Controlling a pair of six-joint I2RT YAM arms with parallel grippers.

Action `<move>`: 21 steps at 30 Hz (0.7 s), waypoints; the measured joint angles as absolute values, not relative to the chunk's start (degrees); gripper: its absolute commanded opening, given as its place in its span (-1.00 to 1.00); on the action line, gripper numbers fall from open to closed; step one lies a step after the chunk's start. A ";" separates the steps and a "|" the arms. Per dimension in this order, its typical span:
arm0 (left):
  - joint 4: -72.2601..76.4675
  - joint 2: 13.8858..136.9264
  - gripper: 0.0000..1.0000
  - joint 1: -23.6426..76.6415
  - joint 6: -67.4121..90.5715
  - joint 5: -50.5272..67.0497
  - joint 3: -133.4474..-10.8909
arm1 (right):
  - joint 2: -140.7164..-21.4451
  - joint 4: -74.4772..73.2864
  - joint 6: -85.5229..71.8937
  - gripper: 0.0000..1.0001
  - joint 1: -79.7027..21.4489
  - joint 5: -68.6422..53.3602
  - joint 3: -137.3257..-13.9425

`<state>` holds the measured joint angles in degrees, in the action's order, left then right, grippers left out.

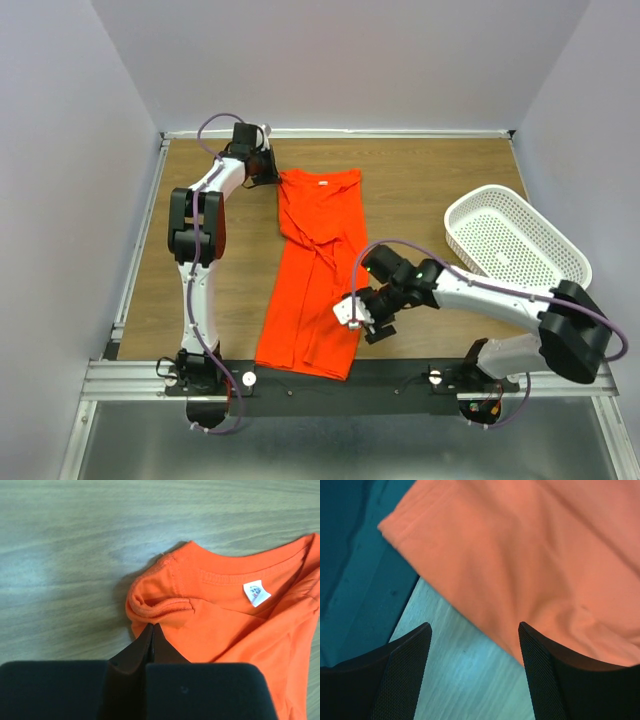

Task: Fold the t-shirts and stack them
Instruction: Fold the tshirt

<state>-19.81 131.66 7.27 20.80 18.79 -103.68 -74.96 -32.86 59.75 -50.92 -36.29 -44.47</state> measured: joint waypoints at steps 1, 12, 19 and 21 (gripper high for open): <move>-20.03 132.07 -1.00 7.27 20.80 18.79 -104.97 | -76.16 -32.38 60.40 0.54 -52.23 -34.83 -43.92; -23.27 138.96 -1.00 7.03 21.21 20.60 -118.78 | -84.14 -26.39 63.16 0.44 -60.01 -26.20 -42.39; -26.26 143.20 -1.00 6.02 22.41 22.31 -124.73 | -84.75 -24.75 62.96 0.41 -61.56 -25.58 -42.48; -26.81 144.09 -1.00 5.39 22.72 22.63 -125.95 | -84.42 -24.56 62.72 0.42 -61.56 -24.88 -42.48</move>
